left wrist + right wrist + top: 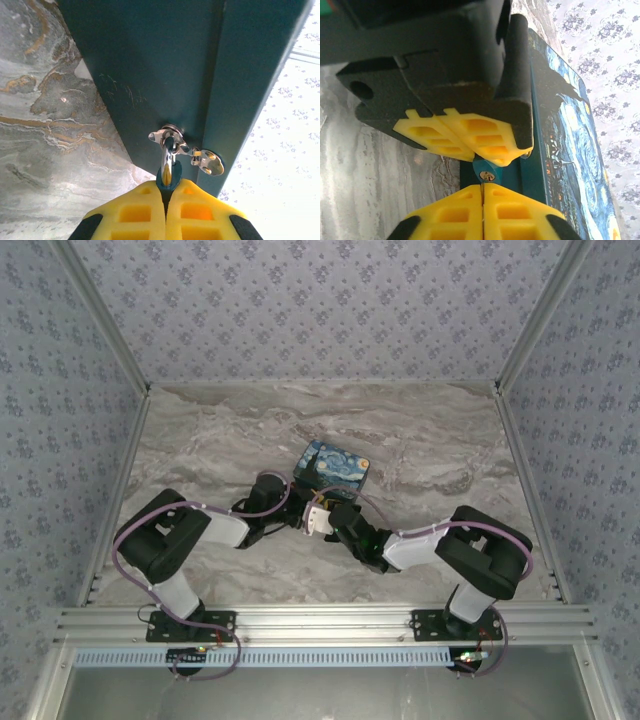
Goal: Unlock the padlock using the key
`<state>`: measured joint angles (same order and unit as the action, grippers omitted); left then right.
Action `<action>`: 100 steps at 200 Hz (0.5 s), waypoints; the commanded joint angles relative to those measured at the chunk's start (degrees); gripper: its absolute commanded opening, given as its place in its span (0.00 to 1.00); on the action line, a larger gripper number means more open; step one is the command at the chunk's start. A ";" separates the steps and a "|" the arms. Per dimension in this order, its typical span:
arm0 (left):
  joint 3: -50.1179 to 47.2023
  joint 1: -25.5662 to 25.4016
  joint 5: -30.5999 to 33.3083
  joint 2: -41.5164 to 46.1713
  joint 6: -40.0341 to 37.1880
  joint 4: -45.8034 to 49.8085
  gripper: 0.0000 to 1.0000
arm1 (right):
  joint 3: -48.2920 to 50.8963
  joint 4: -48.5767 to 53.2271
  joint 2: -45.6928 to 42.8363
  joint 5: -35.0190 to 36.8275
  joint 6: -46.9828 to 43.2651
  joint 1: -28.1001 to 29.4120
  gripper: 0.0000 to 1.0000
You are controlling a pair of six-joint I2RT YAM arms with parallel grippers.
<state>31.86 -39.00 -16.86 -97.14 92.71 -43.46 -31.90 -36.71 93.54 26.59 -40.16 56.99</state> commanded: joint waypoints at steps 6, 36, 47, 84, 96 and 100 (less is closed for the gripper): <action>0.92 -0.16 -0.63 1.25 0.19 -0.92 0.00 | -1.45 -1.61 0.59 1.87 1.23 -0.48 0.00; 0.93 -0.19 -0.63 1.17 0.36 -0.97 0.00 | -1.47 -1.61 0.78 2.88 2.93 -0.48 0.00; 0.96 -0.20 -0.58 1.17 0.39 -1.14 0.00 | -1.50 -1.61 0.72 3.55 4.07 -0.48 0.00; 0.84 -0.18 -0.62 0.73 0.72 -2.15 0.00 | -1.39 -1.09 -0.58 6.07 13.68 -0.36 0.00; 0.84 -0.20 -0.63 0.60 0.95 -2.33 0.00 | -1.21 -1.00 -0.64 5.86 17.91 -0.30 0.00; 0.84 -0.20 -0.63 0.55 0.94 -2.41 0.00 | -1.23 -0.97 -0.55 5.83 19.15 -0.30 0.00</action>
<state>31.97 -39.00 -16.49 -97.14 93.17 -43.68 -32.10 -36.93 93.76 28.14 -31.68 57.19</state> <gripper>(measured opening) 0.047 0.053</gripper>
